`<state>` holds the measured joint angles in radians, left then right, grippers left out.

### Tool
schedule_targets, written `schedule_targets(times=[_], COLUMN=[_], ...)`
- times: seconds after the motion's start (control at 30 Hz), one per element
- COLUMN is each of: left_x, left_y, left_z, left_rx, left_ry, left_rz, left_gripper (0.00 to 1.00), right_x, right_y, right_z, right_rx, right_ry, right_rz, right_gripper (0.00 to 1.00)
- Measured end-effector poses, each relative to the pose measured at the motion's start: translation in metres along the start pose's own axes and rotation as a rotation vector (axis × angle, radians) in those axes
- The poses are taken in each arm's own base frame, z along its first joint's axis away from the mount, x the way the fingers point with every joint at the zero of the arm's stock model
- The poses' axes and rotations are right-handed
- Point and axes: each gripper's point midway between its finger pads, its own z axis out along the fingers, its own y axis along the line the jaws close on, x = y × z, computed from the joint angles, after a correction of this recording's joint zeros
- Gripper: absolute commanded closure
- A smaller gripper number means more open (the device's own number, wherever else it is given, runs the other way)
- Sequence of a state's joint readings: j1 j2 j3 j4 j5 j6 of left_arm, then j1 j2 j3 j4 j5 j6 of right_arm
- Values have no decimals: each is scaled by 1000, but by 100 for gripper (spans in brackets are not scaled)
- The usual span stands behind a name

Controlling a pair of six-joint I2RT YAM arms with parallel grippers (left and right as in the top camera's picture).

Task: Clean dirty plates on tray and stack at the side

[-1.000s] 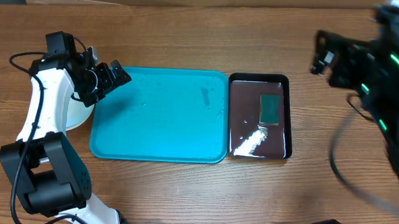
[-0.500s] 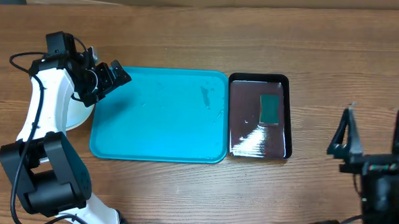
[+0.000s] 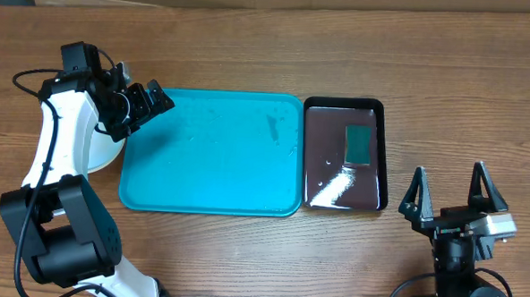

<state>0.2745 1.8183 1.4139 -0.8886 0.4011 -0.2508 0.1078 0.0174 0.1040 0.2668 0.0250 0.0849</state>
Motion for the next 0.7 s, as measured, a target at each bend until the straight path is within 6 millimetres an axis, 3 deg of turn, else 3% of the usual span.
schedule_targets(times=[0.33,0.43,0.5,0.7], left_x=[0,0,0,0], left_y=[0,0,0,0], left_z=[0,0,0,0], left_rx=[0,0,0,0], left_ry=[0,0,0,0], left_rz=[0,0,0,0], left_gripper=[0,0,0,0], right_x=[62,102,114,123], right_y=[-14,-19,-17,-10], right_z=[-7,-17,-22,-26], right_rx=[30,40,23,-59], right_ry=[193,341,394,429], right_rz=[-1,0,-29,-188], right_gripper=[0,0,0,0])
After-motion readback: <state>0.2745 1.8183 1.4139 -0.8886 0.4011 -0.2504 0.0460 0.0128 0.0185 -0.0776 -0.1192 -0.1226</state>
